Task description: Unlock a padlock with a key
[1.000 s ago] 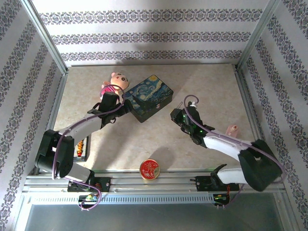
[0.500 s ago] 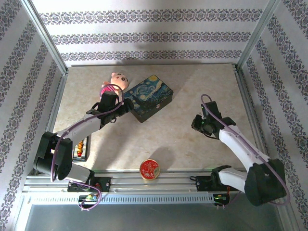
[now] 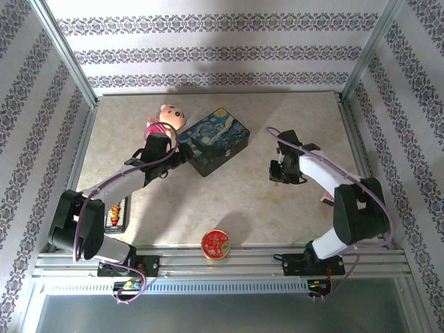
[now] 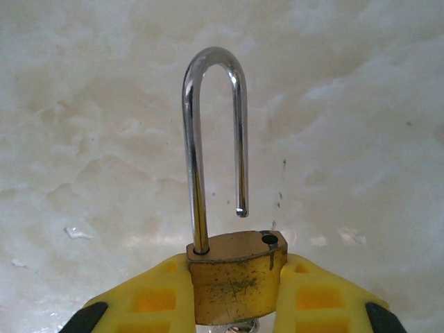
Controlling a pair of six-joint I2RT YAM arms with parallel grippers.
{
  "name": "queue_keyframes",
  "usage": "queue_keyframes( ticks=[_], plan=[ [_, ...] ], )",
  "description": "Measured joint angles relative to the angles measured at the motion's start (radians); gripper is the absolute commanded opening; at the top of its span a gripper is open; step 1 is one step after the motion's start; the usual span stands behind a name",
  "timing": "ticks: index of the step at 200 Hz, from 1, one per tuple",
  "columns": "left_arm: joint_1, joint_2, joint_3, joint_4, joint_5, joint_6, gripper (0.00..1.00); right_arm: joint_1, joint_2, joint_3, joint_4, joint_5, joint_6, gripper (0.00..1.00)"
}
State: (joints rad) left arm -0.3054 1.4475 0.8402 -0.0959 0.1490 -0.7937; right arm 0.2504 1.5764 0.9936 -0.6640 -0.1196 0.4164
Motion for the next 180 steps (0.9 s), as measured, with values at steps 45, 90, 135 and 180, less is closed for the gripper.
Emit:
queue_keyframes(
  ticks=[45,90,135,180],
  plan=[
    [0.000,0.000,-0.001,0.000,0.005,-0.002,0.99,0.003,0.134,0.062,-0.013,-0.002,-0.055,0.19],
    [0.006,0.016,0.000,0.014,0.021,-0.008,0.99,0.034,0.205,0.098,-0.017,-0.002,-0.080,0.28],
    [0.008,0.031,0.000,0.019,0.039,-0.020,0.99,0.056,0.217,0.123,-0.019,-0.003,-0.078,0.39],
    [0.013,0.031,0.006,0.023,0.050,-0.021,0.99,0.060,0.179,0.177,-0.046,0.010,-0.065,0.58]
  ],
)
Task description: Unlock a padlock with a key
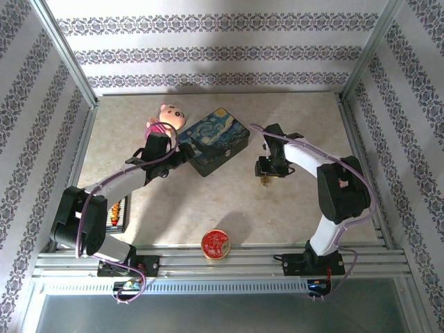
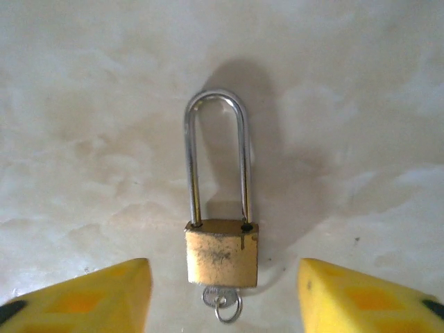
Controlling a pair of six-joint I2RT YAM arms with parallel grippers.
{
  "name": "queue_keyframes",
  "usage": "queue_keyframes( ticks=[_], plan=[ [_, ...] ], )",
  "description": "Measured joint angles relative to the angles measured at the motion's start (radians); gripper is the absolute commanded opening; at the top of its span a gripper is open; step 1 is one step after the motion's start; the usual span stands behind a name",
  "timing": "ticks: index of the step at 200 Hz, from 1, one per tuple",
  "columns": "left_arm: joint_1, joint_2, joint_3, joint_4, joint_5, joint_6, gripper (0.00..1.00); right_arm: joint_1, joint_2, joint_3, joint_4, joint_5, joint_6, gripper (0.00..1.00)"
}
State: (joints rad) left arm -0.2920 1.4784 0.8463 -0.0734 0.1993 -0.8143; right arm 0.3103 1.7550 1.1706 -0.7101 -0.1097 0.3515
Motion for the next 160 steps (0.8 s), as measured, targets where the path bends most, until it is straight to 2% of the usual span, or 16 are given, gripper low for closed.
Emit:
queue_keyframes(
  ticks=[32,70,125,160],
  plan=[
    [0.005,0.002,0.013,0.000,0.006,0.001,0.99,-0.003,-0.045,0.082,-0.012,0.003,-0.001,0.55],
    [0.006,0.040,0.056,-0.001,0.019,0.003,0.99,-0.024,-0.016,0.222,0.038,-0.016,-0.012,0.54],
    [0.006,0.069,0.092,-0.001,0.042,0.014,0.96,-0.042,0.250,0.498,0.165,-0.119,-0.031,0.48],
    [0.006,0.086,0.114,-0.001,0.032,0.029,0.92,-0.039,0.362,0.568,0.194,-0.171,-0.037,0.45]
  ],
)
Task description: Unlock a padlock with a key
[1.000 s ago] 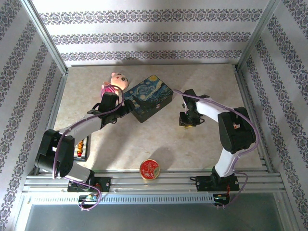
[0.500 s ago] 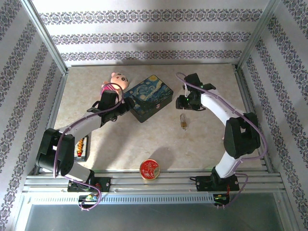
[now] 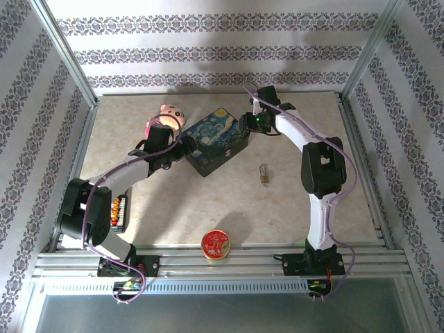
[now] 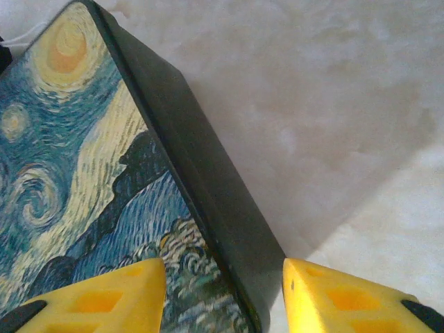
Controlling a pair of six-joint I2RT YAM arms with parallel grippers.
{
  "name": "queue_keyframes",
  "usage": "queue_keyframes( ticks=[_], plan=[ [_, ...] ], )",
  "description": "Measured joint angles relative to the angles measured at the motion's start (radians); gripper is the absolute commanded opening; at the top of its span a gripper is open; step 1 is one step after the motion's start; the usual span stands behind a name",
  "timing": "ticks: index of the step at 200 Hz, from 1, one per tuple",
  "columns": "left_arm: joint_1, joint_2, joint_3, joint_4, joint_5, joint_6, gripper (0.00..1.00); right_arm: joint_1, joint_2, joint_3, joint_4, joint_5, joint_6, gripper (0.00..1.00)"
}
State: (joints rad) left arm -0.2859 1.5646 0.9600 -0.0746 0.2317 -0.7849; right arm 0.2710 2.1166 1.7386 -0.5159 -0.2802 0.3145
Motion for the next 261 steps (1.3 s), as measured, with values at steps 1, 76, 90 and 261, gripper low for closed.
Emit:
queue_keyframes(
  ticks=[1,76,90,261],
  plan=[
    [0.000,0.001,0.001,0.000,0.000,0.001,0.92,0.000,0.002,0.001,0.000,-0.002,0.000,0.45],
    [0.000,0.126,0.081,0.003,0.024,0.025,0.76,0.008,-0.042,-0.127,0.136,-0.039,0.024,0.39],
    [0.000,0.156,0.101,0.012,0.047,0.024,0.74,0.013,-0.081,-0.189,0.158,-0.037,0.037,0.39],
    [0.020,0.272,0.230,0.038,0.109,0.026,0.75,0.130,-0.388,-0.597,0.290,0.176,0.244,0.41]
  ],
)
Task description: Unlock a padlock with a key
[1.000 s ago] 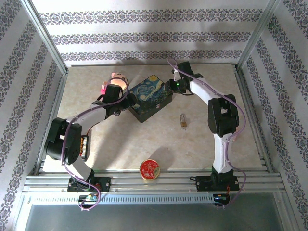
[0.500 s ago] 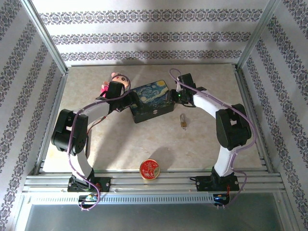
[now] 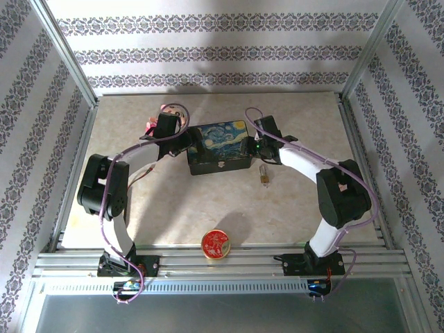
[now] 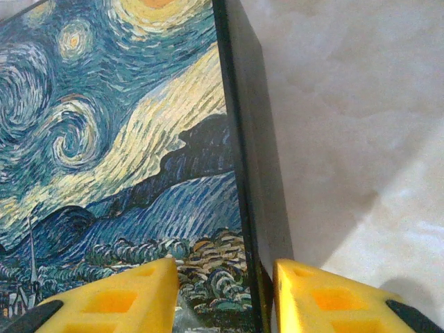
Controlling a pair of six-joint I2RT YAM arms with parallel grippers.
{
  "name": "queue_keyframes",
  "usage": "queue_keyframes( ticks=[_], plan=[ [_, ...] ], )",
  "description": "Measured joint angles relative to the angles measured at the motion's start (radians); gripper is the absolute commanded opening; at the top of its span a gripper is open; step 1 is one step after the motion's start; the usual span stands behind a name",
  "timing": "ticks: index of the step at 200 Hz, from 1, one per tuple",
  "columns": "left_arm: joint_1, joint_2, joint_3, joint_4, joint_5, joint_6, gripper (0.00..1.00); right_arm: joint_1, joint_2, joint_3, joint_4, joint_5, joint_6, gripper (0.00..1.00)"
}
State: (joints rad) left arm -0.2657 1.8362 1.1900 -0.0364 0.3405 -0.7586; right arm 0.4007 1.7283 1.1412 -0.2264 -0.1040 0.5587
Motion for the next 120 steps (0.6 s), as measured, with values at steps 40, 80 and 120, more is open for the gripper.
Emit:
queue_keyframes(
  ticks=[40,80,120],
  plan=[
    [0.000,0.019,0.034,0.001,0.007,0.002,0.76,0.023,-0.033,-0.034,0.000,0.032,0.028,0.45],
    [0.007,0.012,0.032,0.010,0.023,0.003,0.79,0.027,-0.098,-0.066,-0.011,0.065,0.040,0.51],
    [0.035,-0.179,-0.110,0.013,-0.029,0.014,0.84,0.010,-0.286,-0.120,-0.027,0.144,0.008,0.98]
  ],
)
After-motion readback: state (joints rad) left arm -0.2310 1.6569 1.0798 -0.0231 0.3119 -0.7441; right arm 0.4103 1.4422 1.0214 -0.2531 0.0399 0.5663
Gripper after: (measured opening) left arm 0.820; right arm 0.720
